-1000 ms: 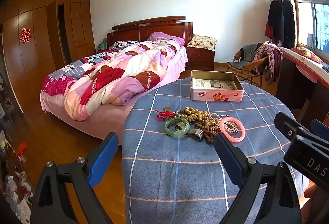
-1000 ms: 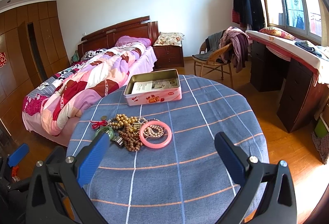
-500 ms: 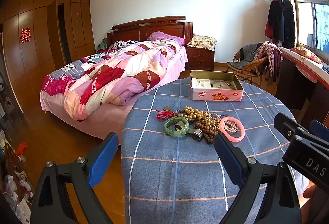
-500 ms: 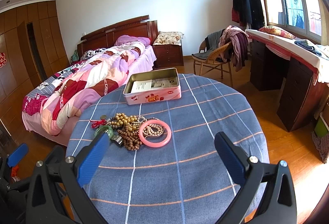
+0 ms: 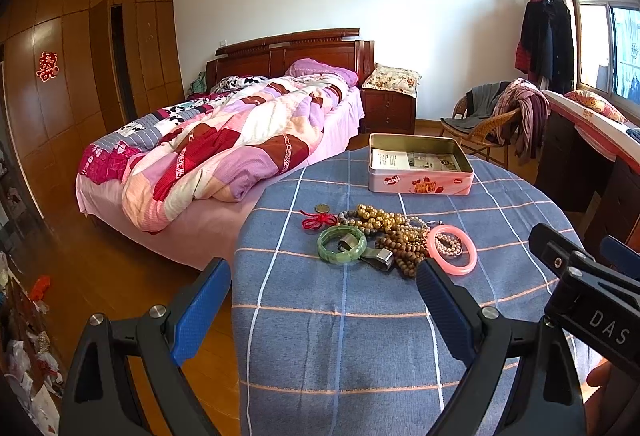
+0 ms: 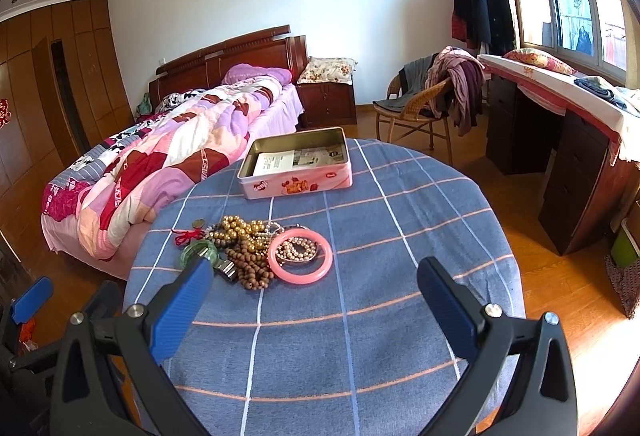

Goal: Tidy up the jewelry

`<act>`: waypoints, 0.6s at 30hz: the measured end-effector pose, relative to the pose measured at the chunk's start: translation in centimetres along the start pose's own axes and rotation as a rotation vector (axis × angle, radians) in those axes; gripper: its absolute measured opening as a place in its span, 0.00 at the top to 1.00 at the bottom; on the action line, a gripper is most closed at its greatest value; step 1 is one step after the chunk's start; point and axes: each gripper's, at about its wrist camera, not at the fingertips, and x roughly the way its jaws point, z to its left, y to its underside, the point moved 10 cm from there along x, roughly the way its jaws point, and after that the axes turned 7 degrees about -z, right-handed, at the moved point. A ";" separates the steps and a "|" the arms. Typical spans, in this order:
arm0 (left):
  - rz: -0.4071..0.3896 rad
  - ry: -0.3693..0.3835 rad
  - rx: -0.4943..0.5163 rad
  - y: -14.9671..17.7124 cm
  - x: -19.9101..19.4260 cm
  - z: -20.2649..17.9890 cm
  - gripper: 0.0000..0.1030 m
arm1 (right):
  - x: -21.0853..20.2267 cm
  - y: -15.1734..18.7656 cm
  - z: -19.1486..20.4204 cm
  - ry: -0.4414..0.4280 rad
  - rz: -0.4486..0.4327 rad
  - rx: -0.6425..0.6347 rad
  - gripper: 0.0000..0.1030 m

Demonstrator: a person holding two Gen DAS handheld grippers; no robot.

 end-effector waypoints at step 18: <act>0.181 0.065 -0.049 4.6 8.4 0.5 0.09 | 6.9 4.0 -2.7 -0.070 0.197 0.048 0.00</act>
